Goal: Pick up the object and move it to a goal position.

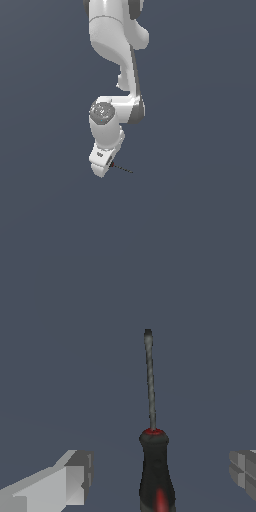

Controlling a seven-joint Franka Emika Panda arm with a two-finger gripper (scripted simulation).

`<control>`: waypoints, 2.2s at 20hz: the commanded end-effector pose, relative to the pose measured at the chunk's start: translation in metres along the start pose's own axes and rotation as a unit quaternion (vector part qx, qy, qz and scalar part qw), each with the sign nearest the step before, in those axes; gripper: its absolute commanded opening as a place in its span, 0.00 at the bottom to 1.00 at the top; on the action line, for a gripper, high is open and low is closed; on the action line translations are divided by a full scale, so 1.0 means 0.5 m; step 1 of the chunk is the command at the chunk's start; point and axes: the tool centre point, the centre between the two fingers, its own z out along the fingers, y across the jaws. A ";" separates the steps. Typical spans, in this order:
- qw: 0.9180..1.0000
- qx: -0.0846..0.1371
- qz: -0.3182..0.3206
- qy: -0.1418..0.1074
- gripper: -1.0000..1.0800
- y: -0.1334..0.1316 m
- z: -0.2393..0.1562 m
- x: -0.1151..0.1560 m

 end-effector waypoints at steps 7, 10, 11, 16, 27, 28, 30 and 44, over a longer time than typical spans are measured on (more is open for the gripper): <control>0.999 0.002 -0.035 0.000 0.96 0.007 0.016 -0.011; 0.999 0.002 -0.034 0.000 0.96 0.006 0.016 -0.011; 0.999 0.002 -0.034 0.000 0.96 0.006 0.017 -0.011; 0.999 0.002 -0.035 0.000 0.96 0.006 0.042 -0.012; 0.999 0.002 -0.037 0.000 0.96 0.006 0.117 -0.011; 0.999 0.002 -0.037 0.000 0.96 0.006 0.117 -0.011; 0.999 0.002 -0.037 0.000 0.00 0.006 0.117 -0.011; 0.999 0.002 -0.037 0.000 0.00 0.001 0.106 -0.007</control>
